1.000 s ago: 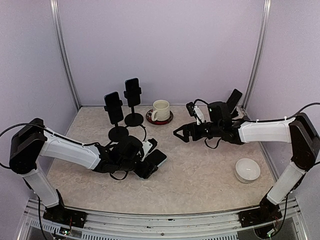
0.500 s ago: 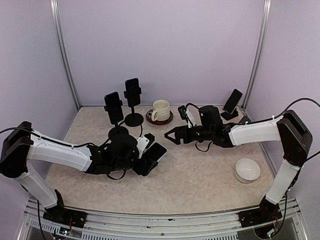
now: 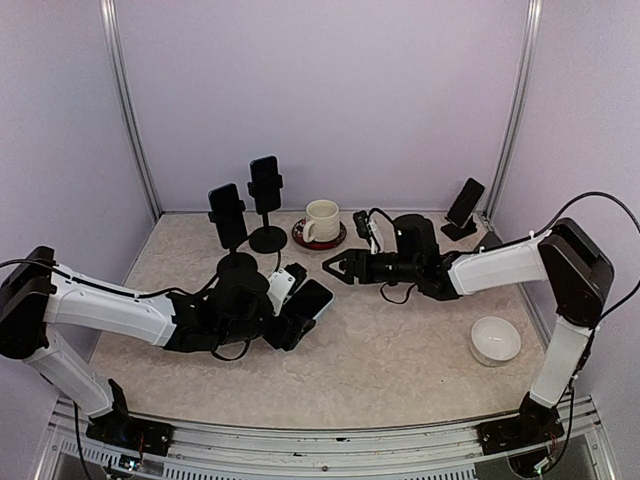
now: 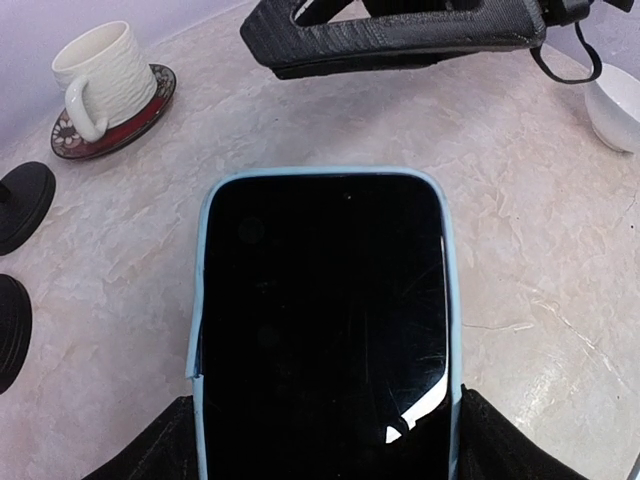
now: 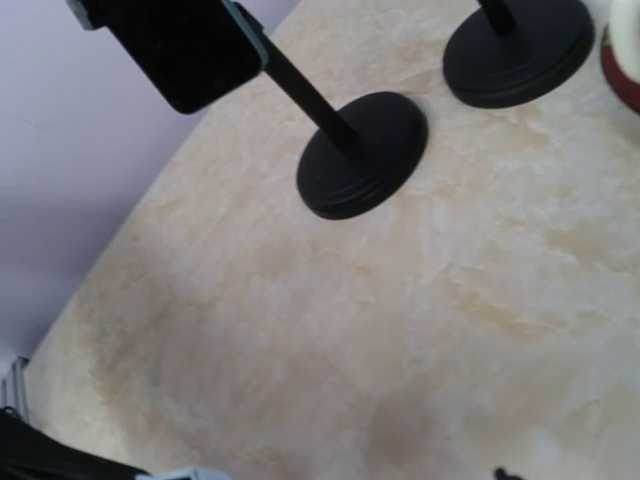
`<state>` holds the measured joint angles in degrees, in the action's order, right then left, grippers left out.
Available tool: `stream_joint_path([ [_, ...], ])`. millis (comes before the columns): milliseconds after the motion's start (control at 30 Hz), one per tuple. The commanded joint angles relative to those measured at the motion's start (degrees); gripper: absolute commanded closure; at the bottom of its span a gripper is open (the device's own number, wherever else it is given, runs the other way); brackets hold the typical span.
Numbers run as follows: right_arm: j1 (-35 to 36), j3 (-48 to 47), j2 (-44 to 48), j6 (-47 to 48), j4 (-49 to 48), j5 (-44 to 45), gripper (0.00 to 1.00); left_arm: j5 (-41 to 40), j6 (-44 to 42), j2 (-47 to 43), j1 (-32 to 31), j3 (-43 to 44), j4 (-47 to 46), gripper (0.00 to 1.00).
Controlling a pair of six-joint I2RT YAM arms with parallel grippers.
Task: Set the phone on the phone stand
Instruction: Pass from the left arm to the right
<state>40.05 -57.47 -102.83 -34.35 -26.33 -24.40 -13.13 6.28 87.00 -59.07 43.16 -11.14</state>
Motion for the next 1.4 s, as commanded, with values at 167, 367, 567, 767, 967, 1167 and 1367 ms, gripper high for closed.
stream_joint_path([
  [167, 3.97, -3.55, -2.47, -3.39, -3.16, -0.1, 0.29, -3.04, -0.66, -2.16, -1.09, 0.53, -4.45, 0.47],
  [367, 5.57, -4.14, -3.38, -4.06, -3.4, 0.91, 0.29, -4.03, -0.76, -2.84, -1.72, 0.51, -4.92, 0.47],
  [567, 6.37, -4.83, -4.19, -5.2, -4.14, 0.8, 0.3, -4.8, -0.96, -3.92, -2.05, -0.18, -5.84, 0.47],
  [767, 7.42, -5.72, -4.94, -6.47, -5.05, -0.18, 0.33, -5.99, -1.02, -4.45, -2.52, -0.7, -6.05, 0.47],
  [967, 8.26, -5.94, -5.02, -7.31, -6.38, -0.52, 0.37, -6.47, -0.81, -4.06, -2.8, -0.79, -5.98, 0.47],
  [1167, 8.86, -5.95, -5.18, -8.29, -7.52, -1.35, 0.42, -7.77, -1.01, -3.88, -3.32, -0.79, -6.02, 0.47],
  [1367, 9.13, -5.95, -5.36, -9.18, -8.28, -2.2, 0.47, -8.54, -0.89, -3.32, -3.4, -0.42, -5.73, 0.47],
])
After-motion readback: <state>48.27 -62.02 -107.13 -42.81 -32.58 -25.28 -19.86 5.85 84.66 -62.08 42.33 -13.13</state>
